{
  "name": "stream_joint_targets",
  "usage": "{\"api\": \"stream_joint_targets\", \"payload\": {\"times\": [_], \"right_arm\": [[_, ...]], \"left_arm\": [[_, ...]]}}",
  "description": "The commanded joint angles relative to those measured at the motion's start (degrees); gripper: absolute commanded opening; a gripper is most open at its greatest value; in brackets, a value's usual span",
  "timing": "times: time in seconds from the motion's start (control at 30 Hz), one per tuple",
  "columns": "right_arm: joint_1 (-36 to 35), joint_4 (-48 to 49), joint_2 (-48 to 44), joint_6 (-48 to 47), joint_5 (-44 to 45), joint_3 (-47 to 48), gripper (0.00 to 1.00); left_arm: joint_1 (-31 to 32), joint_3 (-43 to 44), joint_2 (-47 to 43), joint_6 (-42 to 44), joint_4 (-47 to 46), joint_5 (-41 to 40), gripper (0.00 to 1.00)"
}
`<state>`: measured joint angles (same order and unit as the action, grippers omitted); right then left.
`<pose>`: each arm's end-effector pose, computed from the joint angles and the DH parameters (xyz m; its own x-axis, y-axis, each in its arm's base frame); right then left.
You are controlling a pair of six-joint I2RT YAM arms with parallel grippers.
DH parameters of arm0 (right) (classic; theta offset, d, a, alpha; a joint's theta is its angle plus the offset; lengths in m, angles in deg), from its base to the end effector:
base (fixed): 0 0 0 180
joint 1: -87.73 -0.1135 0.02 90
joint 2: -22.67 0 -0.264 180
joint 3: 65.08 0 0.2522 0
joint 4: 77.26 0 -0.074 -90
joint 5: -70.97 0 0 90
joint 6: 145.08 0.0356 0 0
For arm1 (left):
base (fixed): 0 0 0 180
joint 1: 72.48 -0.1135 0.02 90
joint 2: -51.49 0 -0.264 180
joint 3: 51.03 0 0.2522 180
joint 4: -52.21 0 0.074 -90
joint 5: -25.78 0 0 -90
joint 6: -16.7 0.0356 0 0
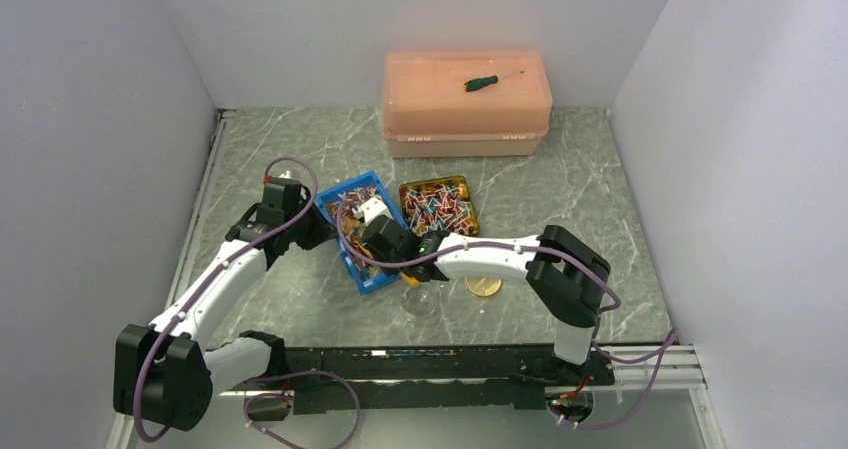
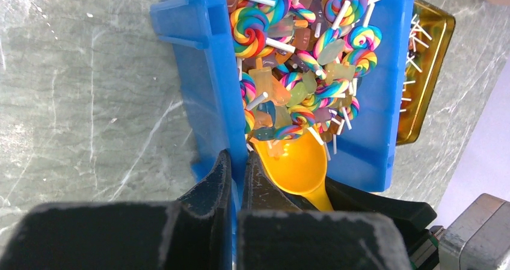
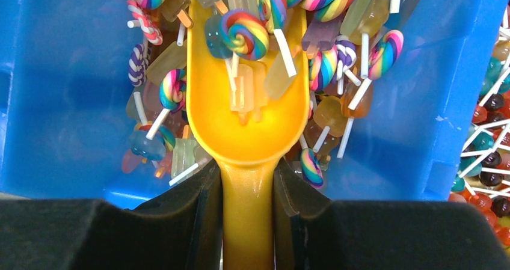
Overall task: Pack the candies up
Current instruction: Scoop the fake candies from the storage box.
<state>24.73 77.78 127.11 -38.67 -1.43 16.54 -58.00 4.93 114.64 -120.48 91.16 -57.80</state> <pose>0.1870 0.3433 0.1914 -0.5364 -0.4596 -0.7079 -0.6312 0.7752 -0.0250 0.2186 -0.0606 0.2386 -0.7118 -0.5690 -0.4118 -0.2922 0.7731 -0.5630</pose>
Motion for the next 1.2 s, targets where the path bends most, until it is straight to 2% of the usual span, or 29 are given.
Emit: {"api": "stream_joint_targets", "payload": {"times": [0.0,0.13,0.3,0.43,0.83,1.17], "right_arm": [[0.92,7.72,-5.77,-1.16,9.04,-1.31,0.0],[0.69,7.92,-7.8,-1.63,8.56,-3.38,0.0],[0.25,8.7,-10.24,-1.81,7.99,-5.5,0.0],[0.25,7.99,-10.8,-2.05,7.53,-5.98,0.0],[-1.34,3.96,-11.94,-2.35,3.08,-6.67,0.0],[-5.37,1.25,-15.59,-2.26,2.58,-8.59,0.0]], "left_arm": [[2.21,2.19,-0.3,3.4,7.1,7.35,0.0],[2.22,3.11,0.5,3.62,7.58,6.5,0.03],[2.22,4.24,1.61,3.67,8.26,5.62,0.16],[2.22,4.83,1.71,3.36,8.6,4.4,0.22],[2.13,6.29,2.23,2.35,8.38,3.1,0.23],[1.96,7.63,1.46,3.41,9.23,1.38,0.32]]}}
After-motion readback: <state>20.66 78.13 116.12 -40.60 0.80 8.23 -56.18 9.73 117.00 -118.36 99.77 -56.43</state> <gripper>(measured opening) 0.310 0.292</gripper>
